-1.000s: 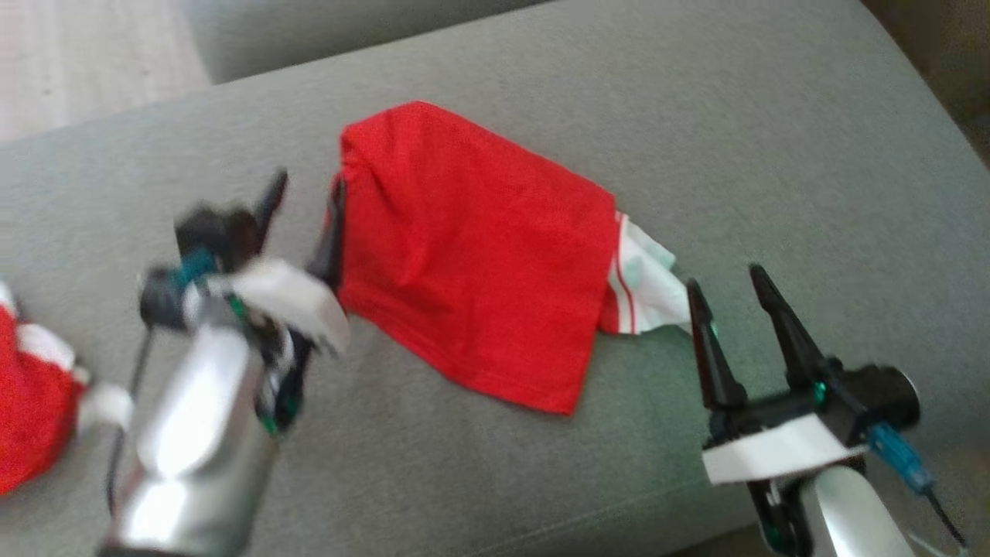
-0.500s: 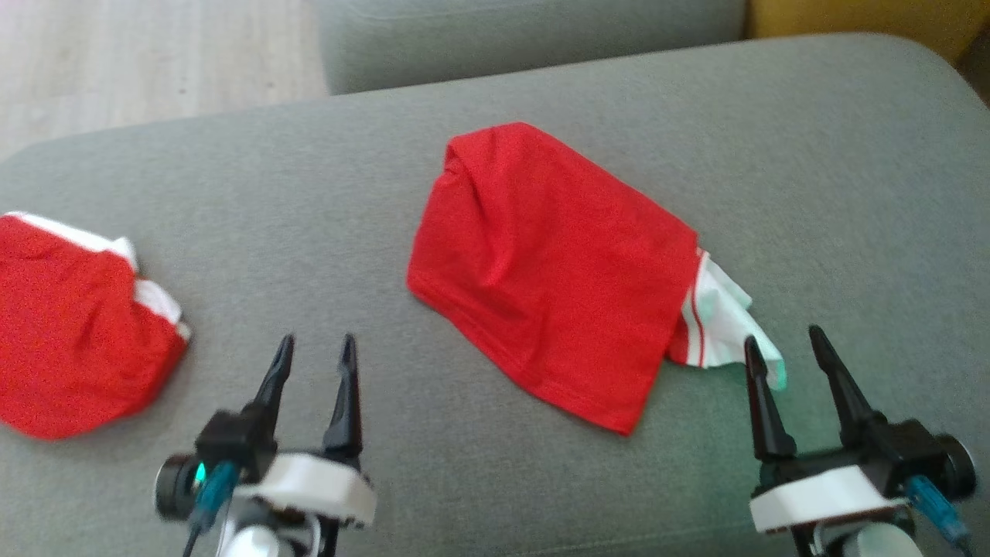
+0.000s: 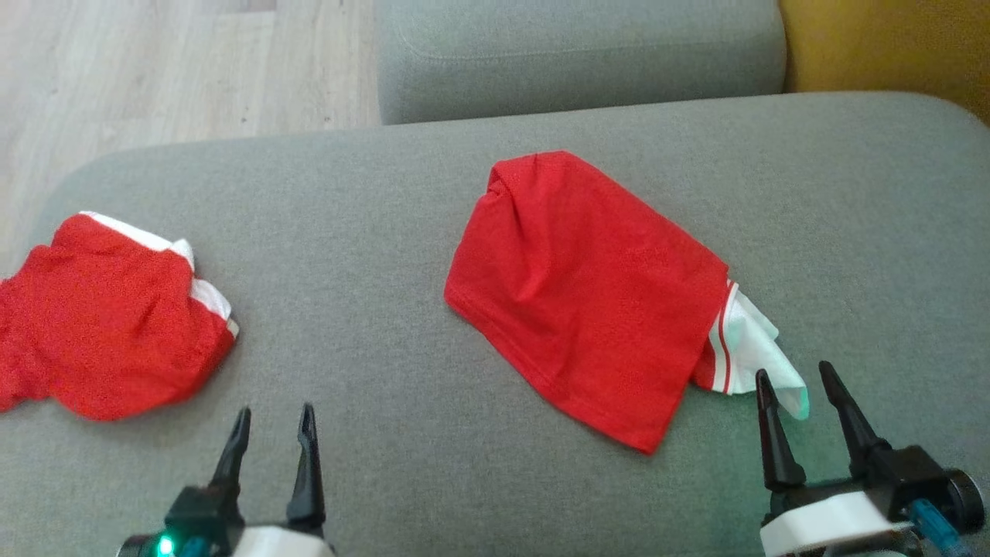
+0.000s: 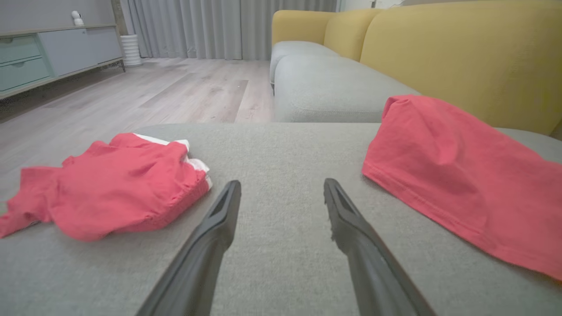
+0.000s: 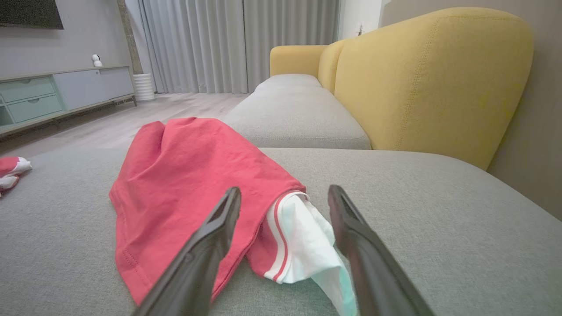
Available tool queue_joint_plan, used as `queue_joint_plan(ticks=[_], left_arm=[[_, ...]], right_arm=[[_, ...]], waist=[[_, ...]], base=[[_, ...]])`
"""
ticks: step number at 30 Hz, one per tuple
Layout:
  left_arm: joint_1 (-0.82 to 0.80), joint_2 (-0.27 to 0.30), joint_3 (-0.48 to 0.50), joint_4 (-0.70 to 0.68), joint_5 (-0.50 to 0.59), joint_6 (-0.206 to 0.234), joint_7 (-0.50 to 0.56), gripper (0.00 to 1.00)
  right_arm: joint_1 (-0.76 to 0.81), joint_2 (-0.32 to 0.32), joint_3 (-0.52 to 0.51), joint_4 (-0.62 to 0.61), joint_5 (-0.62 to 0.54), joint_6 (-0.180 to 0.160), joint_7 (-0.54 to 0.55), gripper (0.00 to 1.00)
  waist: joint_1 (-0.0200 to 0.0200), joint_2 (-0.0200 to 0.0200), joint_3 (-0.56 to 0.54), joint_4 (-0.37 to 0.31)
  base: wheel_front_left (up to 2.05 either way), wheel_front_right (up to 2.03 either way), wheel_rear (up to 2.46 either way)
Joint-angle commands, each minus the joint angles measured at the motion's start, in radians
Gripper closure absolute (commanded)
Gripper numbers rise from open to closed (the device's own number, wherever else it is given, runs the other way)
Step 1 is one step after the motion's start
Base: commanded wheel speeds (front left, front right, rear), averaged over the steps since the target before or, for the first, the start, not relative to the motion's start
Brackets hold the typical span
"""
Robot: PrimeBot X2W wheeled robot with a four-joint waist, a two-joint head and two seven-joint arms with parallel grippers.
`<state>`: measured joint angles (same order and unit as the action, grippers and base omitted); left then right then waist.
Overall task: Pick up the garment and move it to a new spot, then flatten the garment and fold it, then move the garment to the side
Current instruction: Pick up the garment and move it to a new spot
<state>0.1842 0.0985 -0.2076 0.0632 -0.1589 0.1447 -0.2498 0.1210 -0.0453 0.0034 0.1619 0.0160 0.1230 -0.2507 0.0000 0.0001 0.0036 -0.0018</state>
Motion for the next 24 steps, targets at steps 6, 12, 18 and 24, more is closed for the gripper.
queue_joint_plan(ticks=[6, 12, 18, 24], left_arm=[[0.013, -0.011, 0.073, -0.042, 0.034, -0.021, -0.012, 0.0], [0.025, -0.02, 0.093, -0.047, 0.048, -0.039, -0.012, 0.0], [0.029, -0.028, 0.109, -0.039, 0.056, -0.051, -0.012, 0.0], [0.031, -0.032, 0.118, -0.032, 0.06, -0.062, -0.012, 0.0]], right_arm=[[-0.011, -0.005, 0.023, -0.016, -0.001, 0.008, -0.011, 0.0], [-0.006, -0.005, 0.025, -0.012, -0.001, 0.008, -0.011, 0.0], [-0.012, -0.005, 0.024, -0.01, -0.001, 0.008, -0.011, 0.0], [-0.015, -0.005, 0.023, -0.007, -0.001, 0.008, -0.011, 0.0]], waist=[[0.0, -0.0001, -0.017, 0.015], [0.0, -0.0001, -0.022, 0.028], [0.0, -0.0001, -0.023, 0.029], [0.0, -0.0001, -0.023, 0.033]], base=[[0.0, 0.0, 0.0], [0.0, 0.0, 0.0], [0.0, 0.0, 0.0], [0.0, 0.0, 0.0]])
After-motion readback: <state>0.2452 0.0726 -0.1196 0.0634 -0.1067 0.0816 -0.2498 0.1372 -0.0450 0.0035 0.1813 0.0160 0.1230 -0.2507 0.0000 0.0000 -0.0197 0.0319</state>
